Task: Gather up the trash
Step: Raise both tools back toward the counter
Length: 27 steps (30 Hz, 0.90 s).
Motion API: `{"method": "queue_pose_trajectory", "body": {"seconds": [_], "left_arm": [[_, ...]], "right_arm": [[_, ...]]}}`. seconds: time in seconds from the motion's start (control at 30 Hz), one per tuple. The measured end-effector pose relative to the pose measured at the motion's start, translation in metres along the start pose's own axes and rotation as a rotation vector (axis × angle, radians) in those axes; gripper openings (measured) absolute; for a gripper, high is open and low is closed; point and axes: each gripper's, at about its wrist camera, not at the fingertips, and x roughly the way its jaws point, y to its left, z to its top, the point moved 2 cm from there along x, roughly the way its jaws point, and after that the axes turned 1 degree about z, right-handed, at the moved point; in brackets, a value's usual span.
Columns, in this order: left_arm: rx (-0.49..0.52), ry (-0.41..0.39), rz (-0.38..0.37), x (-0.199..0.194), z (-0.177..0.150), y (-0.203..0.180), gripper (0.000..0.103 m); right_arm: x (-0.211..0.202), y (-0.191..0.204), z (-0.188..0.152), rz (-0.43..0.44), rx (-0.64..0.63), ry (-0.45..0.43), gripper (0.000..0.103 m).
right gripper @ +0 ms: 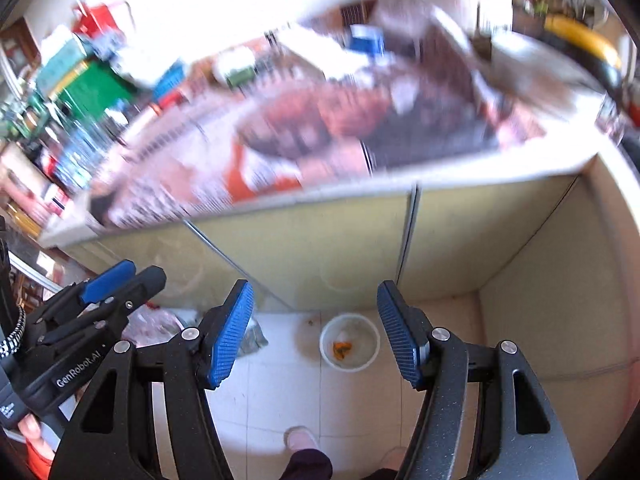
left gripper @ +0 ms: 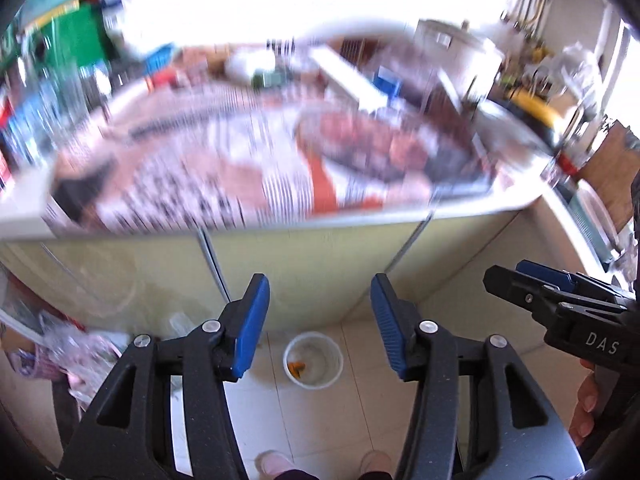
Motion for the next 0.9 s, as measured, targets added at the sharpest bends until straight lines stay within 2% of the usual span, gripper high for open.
{"method": "queue_pose_trajectory", "body": {"seconds": [0.23,0.4,0.5,0.67,0.9], "left_arm": [[0.043,-0.145,-0.022,-0.095,0.053,0.015,0.062],[0.067,-0.235,-0.014,-0.136,0.075,0.022,0.086],[0.061,-0.275,-0.009,-0.152,0.087,0.025,0.094],[0.062,-0.296,0.003,-0.152,0.105,0.023,0.099],[0.021,-0.284,0.049,-0.107,0.142,0.016,0.099]], "right_arm": [[-0.082,0.046,0.030,-0.022,-0.007,-0.168,0.065],[-0.120,0.071,0.039,-0.058,-0.018,-0.268,0.072],[-0.129,0.074,0.047,-0.068,-0.008,-0.305,0.077],[-0.129,0.067,0.067,-0.059,0.004,-0.326,0.077],[-0.112,0.038,0.103,-0.063,-0.016,-0.347,0.077]]}}
